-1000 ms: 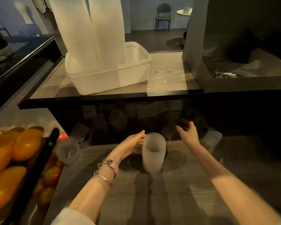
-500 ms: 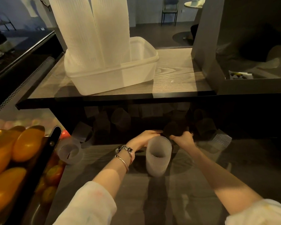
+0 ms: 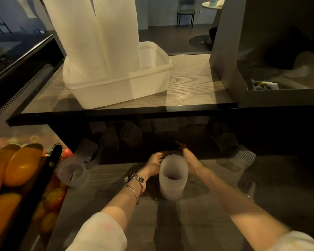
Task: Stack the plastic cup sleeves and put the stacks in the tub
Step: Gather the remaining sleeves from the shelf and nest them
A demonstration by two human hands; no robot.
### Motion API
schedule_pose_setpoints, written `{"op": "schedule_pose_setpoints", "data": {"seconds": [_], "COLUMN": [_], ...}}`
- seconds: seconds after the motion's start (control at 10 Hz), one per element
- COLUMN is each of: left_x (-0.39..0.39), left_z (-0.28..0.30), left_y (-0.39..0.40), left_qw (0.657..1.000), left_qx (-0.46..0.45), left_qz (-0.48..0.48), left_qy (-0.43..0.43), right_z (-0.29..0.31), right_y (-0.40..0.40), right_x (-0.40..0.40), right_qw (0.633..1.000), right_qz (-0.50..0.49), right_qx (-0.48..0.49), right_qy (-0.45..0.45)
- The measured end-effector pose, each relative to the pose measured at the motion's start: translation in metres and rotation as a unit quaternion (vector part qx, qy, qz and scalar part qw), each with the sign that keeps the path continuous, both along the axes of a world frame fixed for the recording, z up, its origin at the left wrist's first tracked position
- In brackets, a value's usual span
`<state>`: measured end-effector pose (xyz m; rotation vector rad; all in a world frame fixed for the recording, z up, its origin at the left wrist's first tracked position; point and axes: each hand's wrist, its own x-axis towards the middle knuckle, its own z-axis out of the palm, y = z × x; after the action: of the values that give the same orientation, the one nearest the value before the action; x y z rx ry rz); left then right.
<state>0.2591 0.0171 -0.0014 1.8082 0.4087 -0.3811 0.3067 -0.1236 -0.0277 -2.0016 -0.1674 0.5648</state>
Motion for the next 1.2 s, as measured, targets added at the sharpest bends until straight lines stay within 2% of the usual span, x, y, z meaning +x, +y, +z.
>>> {"op": "schedule_pose_setpoints", "data": {"seconds": [0.1,0.2,0.3,0.4,0.5,0.6,0.7,0.8,1.0,1.2], "left_x": [-0.006,0.0,0.004,0.004,-0.006,-0.023,-0.055,-0.083,-0.109,-0.11], "left_z": [-0.001,0.003,0.012,0.036,0.074,0.088,0.09,0.078,0.056,0.044], "left_y": [0.0,0.0,0.004,0.007,0.006,0.002,0.0,-0.003,-0.019,-0.022], "left_qw": [1.0,1.0,0.997,0.994,0.979,0.971,0.963,0.953,0.951,0.956], "left_qx": [-0.016,0.021,-0.04,-0.036,-0.075,-0.077,-0.003,-0.004,-0.057,-0.023], "left_qz": [0.002,0.011,0.061,0.066,0.095,0.082,0.043,0.052,0.077,0.049], "left_qy": [-0.009,-0.01,-0.008,-0.074,-0.165,-0.209,-0.267,-0.299,-0.293,-0.287], "right_z": [-0.011,-0.003,0.022,0.053,0.091,0.112,0.124,0.113,0.097,0.081], "right_y": [-0.001,-0.005,-0.007,-0.004,0.003,0.002,-0.003,-0.007,-0.018,-0.023], "right_x": [0.006,0.009,0.006,0.0,-0.011,-0.026,-0.053,-0.074,-0.099,-0.106], "right_qw": [0.995,0.998,0.997,0.987,0.973,0.967,0.962,0.97,0.968,0.972], "right_qz": [0.003,-0.009,-0.036,-0.06,-0.098,-0.102,-0.063,-0.033,-0.011,-0.016], "right_qx": [-0.081,-0.059,0.057,0.135,0.186,0.199,0.218,0.184,0.164,0.175], "right_qy": [-0.059,0.0,-0.041,-0.071,-0.092,-0.123,-0.151,-0.154,-0.191,-0.158]}}
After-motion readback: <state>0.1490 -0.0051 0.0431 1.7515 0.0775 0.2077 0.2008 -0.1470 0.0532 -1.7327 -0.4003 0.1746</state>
